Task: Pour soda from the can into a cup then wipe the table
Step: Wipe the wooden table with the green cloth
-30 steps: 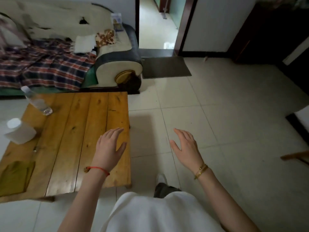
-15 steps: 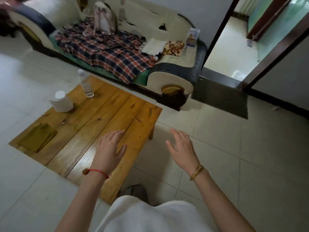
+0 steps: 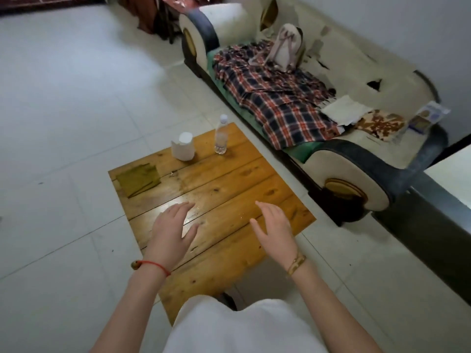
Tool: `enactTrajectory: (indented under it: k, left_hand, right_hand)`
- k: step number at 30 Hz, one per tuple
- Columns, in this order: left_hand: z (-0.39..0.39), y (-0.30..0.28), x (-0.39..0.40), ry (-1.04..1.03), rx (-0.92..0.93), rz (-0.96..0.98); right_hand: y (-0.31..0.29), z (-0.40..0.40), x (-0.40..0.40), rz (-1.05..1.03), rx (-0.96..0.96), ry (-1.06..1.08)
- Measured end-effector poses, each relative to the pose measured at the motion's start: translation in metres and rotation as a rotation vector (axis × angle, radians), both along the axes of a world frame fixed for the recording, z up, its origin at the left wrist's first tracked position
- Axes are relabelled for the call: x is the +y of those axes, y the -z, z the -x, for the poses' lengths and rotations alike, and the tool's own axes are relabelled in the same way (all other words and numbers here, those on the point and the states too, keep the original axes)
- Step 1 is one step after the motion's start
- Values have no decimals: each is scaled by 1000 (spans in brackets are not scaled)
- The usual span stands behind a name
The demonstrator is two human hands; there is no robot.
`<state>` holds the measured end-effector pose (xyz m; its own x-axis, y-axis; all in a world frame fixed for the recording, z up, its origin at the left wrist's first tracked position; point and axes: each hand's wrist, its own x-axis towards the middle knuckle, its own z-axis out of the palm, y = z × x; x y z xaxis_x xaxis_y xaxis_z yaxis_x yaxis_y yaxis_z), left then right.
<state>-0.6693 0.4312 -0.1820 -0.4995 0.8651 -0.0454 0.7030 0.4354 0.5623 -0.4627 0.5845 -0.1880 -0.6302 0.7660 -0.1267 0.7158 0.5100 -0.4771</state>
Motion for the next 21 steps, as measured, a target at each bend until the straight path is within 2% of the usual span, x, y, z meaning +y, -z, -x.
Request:
enactTrajectory:
  k: [11, 21]
  left_hand:
    - [28, 11, -23, -370, -33, 33]
    - [17, 38, -20, -590, -88, 141]
  right_hand:
    - [11, 93, 28, 15, 15, -350]
    - [48, 132, 57, 147, -24, -468]
